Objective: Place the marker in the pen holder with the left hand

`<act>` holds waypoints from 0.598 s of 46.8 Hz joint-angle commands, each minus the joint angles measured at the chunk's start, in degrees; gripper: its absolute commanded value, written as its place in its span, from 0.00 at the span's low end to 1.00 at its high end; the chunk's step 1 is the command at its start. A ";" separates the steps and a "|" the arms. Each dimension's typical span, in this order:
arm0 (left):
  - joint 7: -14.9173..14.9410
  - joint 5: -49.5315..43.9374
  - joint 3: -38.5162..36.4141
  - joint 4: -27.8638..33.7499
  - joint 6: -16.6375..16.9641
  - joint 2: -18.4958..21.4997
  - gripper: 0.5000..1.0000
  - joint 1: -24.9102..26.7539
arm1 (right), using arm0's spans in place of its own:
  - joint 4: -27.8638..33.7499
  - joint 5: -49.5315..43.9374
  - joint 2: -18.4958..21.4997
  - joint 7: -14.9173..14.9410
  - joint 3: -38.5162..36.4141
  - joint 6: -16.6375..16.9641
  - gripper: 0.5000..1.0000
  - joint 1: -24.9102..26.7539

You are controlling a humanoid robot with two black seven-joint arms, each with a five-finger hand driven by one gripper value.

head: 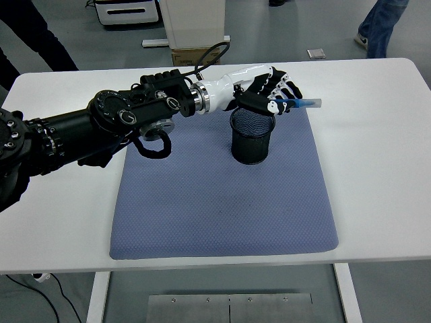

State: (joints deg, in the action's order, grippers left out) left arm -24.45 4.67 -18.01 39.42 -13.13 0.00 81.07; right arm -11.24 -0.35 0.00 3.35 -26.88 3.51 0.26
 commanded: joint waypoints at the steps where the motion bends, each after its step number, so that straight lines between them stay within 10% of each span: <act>1: -0.42 -1.68 -0.01 0.13 0.03 0.00 0.00 -0.38 | -0.01 0.00 0.00 -0.01 -0.02 0.00 1.00 0.01; 28: -2.97 -7.04 0.08 0.40 0.91 0.00 0.13 -5.92 | -0.01 0.00 0.00 -0.01 -0.02 0.00 1.00 0.01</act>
State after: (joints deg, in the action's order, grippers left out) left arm -27.39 -2.10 -17.98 39.84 -12.25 0.00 75.31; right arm -11.25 -0.35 0.00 3.33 -26.89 3.52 0.28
